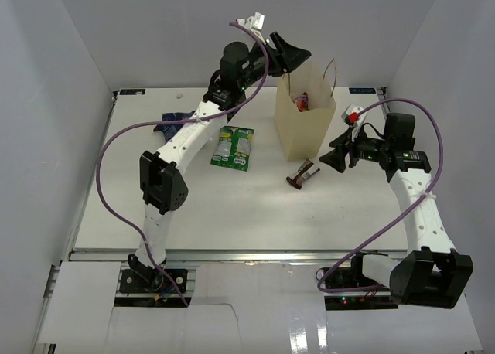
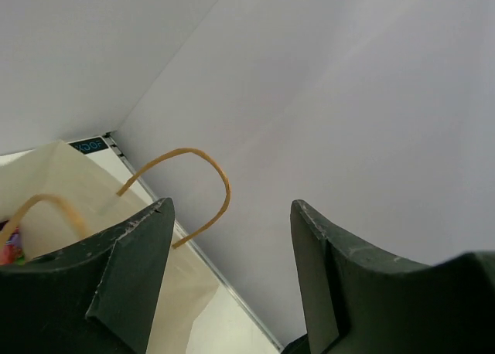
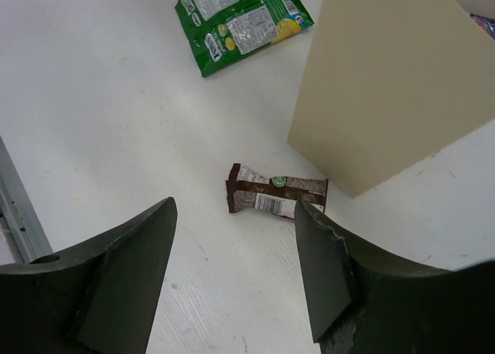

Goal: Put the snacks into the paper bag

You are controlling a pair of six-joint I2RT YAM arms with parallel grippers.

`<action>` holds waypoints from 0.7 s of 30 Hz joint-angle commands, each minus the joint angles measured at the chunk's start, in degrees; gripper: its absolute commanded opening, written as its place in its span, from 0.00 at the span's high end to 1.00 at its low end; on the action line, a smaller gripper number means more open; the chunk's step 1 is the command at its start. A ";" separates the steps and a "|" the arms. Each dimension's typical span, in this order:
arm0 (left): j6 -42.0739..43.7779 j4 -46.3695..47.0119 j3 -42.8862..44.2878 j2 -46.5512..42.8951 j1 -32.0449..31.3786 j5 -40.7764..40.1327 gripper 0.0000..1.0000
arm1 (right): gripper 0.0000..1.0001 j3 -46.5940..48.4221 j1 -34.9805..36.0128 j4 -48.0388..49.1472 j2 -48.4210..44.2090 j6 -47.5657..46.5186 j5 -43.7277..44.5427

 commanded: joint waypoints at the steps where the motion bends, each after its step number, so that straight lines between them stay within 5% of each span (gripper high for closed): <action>1: 4.59 -2.17 0.00 -8.52 -0.02 0.24 0.28 | 0.32 -1.70 3.17 1.51 0.25 2.60 -2.20; 7: 18.91 -5.52 -27.30 -31.15 0.16 -8.01 0.20 | 0.40 -4.43 26.34 12.39 3.85 17.79 21.77; 11: 22.53 -10.60 -49.54 -49.43 0.95 -20.48 0.12 | 0.23 -4.61 36.47 23.53 8.76 29.13 38.20; 13: 21.92 -14.64 -56.84 -56.67 1.21 -26.03 0.09 | 0.06 -3.56 42.08 26.82 13.33 32.22 48.23; 21: 6.11 -34.33 -79.63 -89.27 1.48 -35.71 0.06 | 0.10 19.34 45.10 27.36 40.40 47.86 60.73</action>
